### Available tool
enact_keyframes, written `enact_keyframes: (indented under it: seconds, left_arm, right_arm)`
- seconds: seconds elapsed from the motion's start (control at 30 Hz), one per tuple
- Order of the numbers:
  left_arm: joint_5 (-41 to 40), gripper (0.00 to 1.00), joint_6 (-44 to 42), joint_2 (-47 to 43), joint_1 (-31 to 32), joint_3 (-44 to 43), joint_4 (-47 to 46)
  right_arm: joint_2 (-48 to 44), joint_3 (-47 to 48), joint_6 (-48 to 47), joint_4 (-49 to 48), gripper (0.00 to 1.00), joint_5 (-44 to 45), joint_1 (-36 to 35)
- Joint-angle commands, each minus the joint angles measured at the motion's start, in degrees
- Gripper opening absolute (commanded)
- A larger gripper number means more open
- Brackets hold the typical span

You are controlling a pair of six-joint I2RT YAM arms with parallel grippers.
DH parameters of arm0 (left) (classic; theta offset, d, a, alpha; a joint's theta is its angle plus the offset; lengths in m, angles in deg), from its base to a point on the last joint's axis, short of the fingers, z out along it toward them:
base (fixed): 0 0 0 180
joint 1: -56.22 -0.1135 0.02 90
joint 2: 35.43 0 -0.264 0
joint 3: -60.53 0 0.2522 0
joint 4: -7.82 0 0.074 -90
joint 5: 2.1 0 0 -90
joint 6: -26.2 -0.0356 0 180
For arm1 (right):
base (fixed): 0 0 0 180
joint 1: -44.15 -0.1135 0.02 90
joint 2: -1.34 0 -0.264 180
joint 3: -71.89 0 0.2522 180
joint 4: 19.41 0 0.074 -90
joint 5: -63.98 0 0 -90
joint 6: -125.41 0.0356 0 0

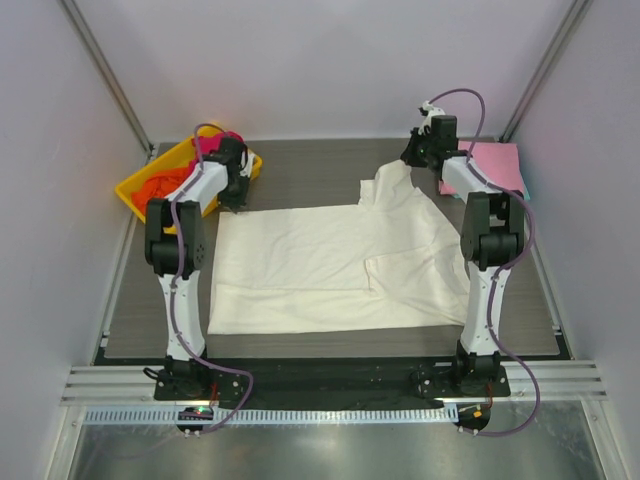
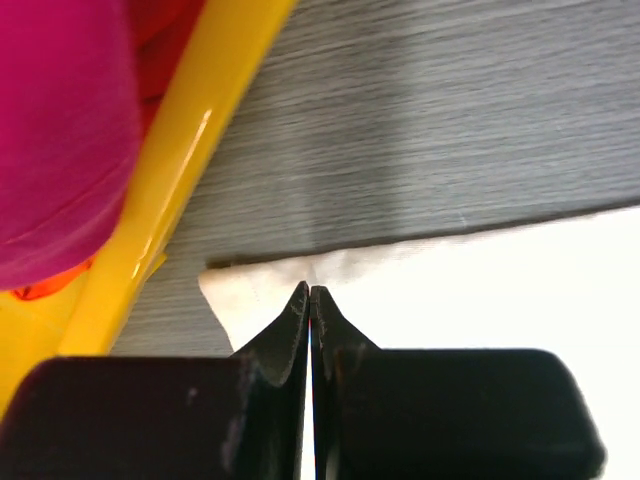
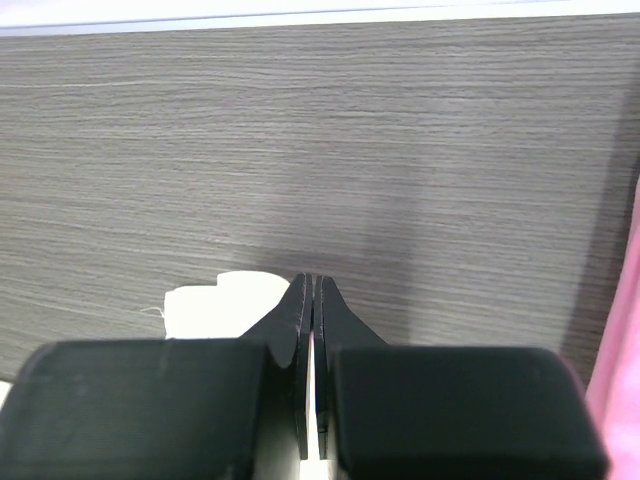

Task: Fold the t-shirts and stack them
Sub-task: Fold the tshirt

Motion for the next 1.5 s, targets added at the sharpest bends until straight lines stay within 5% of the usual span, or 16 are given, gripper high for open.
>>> enact_keyframes:
  seconds: [0.0,0.4,0.87,1.1,1.23,1.3,1.47]
  left_arm:
    - [-2.4,0.01,2.72,-4.02,-1.2,-0.13,-0.76]
    - [-4.05,0.29,4.56,-4.99,-1.73,2.33,0.39]
    - [-6.43,0.31,9.05,-1.48,-2.87,3.29,-1.98]
    - [-5.03,0.29,9.31,0.98,-2.96,3.12,-2.16]
    - [-4.23,0.16,9.31,1.51,-2.96,2.51,-1.63]
    - [-4.15,0.0,9.75,1.51,-2.96,1.63,-0.84]
    - [-3.09,0.0,11.77,-2.52,-2.17,1.36,0.39]
  right_arm:
    - [-5.11,-1.2,0.65,-3.01,0.01,0.39,-0.03]
    - [-5.99,-3.49,0.82,-3.98,0.01,-0.05,-0.12]
    - [-6.17,-4.45,0.38,-4.06,0.01,-0.49,-0.12]
    - [-6.43,-4.72,0.56,-3.98,0.01,-0.49,-0.03]
    - [-7.31,-5.77,0.65,-3.89,0.01,-0.41,-0.03]
    - [-7.92,-6.3,0.82,-3.89,0.01,-0.32,-0.03]
    - [-10.29,-7.97,1.88,-3.89,0.01,1.6,-0.03]
